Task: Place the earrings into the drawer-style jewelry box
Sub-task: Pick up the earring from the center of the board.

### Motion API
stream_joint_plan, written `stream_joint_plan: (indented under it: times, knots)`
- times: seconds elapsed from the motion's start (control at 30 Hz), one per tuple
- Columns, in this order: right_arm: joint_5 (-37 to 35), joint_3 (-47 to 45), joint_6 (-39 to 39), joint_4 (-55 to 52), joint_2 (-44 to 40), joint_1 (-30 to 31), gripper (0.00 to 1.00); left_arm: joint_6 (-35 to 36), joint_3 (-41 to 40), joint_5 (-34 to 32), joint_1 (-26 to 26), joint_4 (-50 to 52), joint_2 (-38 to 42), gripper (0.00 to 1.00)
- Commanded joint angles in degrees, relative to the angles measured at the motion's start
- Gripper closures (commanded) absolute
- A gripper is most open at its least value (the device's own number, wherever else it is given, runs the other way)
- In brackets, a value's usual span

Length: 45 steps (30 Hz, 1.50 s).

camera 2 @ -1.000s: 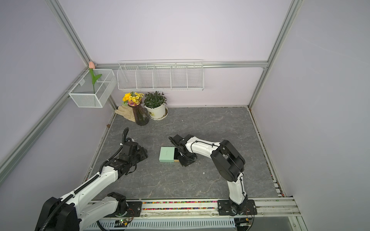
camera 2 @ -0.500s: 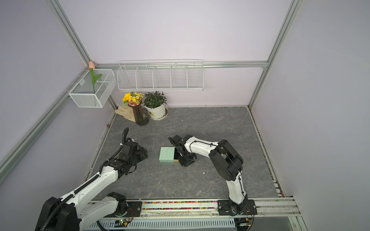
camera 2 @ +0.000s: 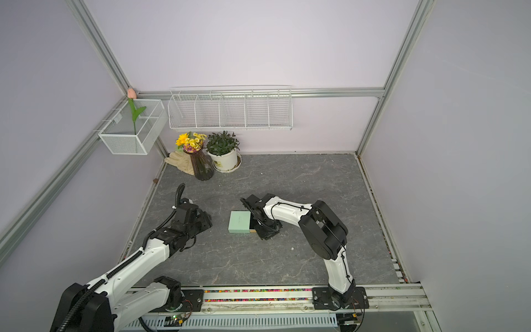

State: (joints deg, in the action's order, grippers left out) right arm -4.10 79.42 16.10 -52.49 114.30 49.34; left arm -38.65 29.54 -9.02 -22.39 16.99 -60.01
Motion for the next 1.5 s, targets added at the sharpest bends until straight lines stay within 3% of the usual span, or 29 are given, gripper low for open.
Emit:
stream_joint_plan:
  times: [0.0, 0.5, 0.77, 0.9, 1.17, 1.33, 1.47]
  knots:
    - [-1.6, 0.0, -1.0, -0.7, 2.0, 0.1, 0.74, -1.1, -1.1, -0.6, 0.4, -0.2, 0.0, 0.37]
    - [-0.3, -0.7, -1.0, 0.4, 0.2, 0.2, 0.8, -0.9, -1.0, -0.7, 0.3, 0.1, -0.1, 0.37]
    - [-1.2, -5.4, -1.8, 3.2, -9.1, 0.0, 0.89, 2.2, 2.0, 1.6, 0.4, 1.1, -2.8, 0.37]
    - [-1.6, -11.7, -3.0, 11.3, -18.3, -0.2, 0.93, 4.1, 3.9, 5.2, 0.3, -1.1, -5.6, 0.36]
    - [4.6, -22.7, -4.2, 32.6, -30.8, -1.2, 0.93, 7.5, 7.6, 11.5, 0.3, -4.4, -10.7, 0.36]
    - [6.1, -22.9, -5.7, 37.6, -29.1, -2.3, 0.93, 8.9, 9.9, 13.0, 0.3, -3.5, -13.8, 0.36]
    - [12.0, -21.6, -7.2, 40.0, -25.8, -4.5, 0.93, 8.8, 10.1, 14.0, 0.3, -3.7, -14.5, 0.36]
